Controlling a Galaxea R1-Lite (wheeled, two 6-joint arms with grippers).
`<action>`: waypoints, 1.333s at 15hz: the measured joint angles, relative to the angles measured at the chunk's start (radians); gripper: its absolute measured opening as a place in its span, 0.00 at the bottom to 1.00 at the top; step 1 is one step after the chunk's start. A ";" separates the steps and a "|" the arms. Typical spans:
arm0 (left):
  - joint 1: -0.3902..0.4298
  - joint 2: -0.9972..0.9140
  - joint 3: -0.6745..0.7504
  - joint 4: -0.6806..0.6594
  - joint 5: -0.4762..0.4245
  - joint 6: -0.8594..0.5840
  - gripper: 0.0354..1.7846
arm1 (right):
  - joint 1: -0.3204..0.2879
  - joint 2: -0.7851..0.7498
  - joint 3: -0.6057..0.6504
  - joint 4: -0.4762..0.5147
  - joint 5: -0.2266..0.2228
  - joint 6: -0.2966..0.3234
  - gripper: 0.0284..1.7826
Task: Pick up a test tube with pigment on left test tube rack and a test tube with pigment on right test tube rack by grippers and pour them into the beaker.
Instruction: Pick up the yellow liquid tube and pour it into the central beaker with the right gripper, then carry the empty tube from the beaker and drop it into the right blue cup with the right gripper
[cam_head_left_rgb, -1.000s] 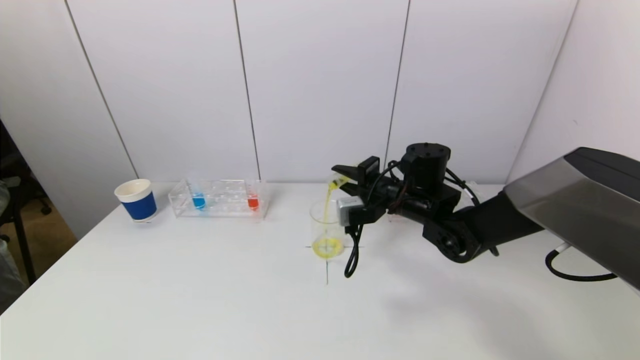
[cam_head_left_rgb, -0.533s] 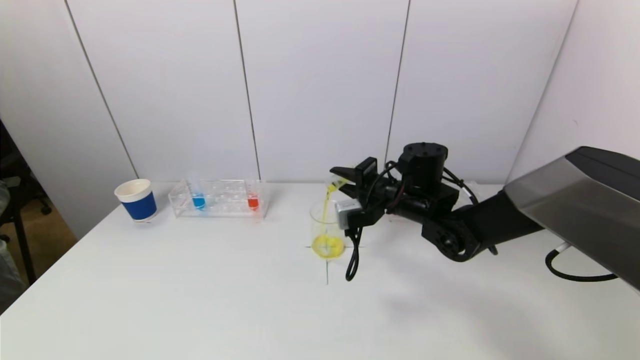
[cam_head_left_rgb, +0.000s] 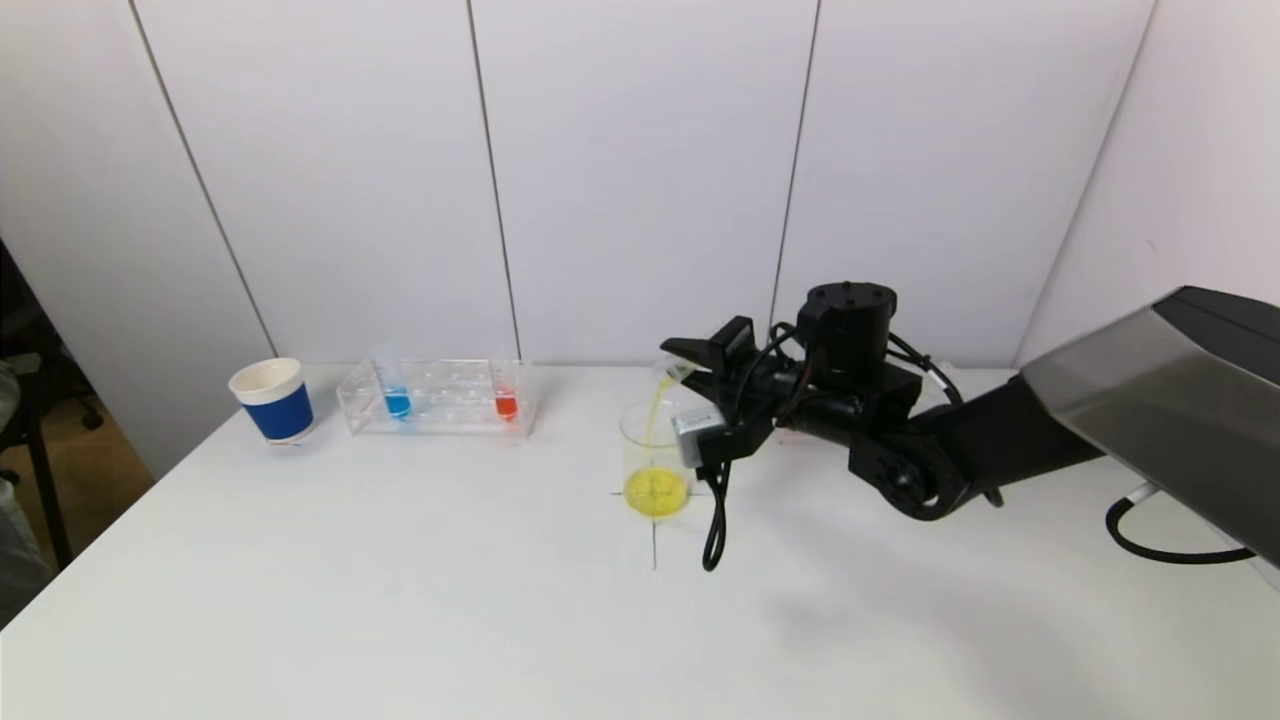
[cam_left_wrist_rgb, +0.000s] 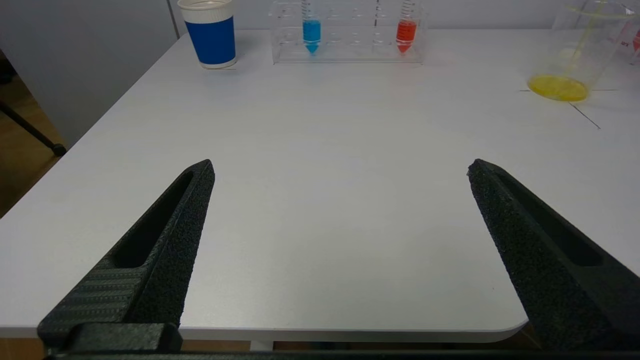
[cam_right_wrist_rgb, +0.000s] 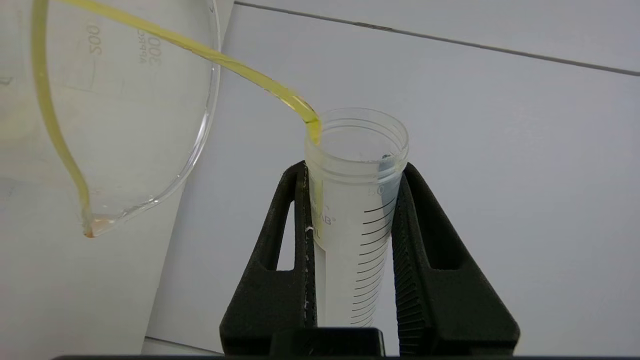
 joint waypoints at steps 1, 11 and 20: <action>0.000 0.000 0.000 0.000 0.000 0.000 0.99 | 0.000 -0.003 0.000 0.009 0.000 -0.014 0.26; 0.000 0.000 0.000 0.000 0.000 0.000 0.99 | 0.016 -0.027 -0.009 0.098 -0.002 -0.121 0.26; 0.000 0.000 0.000 0.000 0.001 0.000 0.99 | 0.027 -0.033 -0.011 0.084 0.003 -0.050 0.26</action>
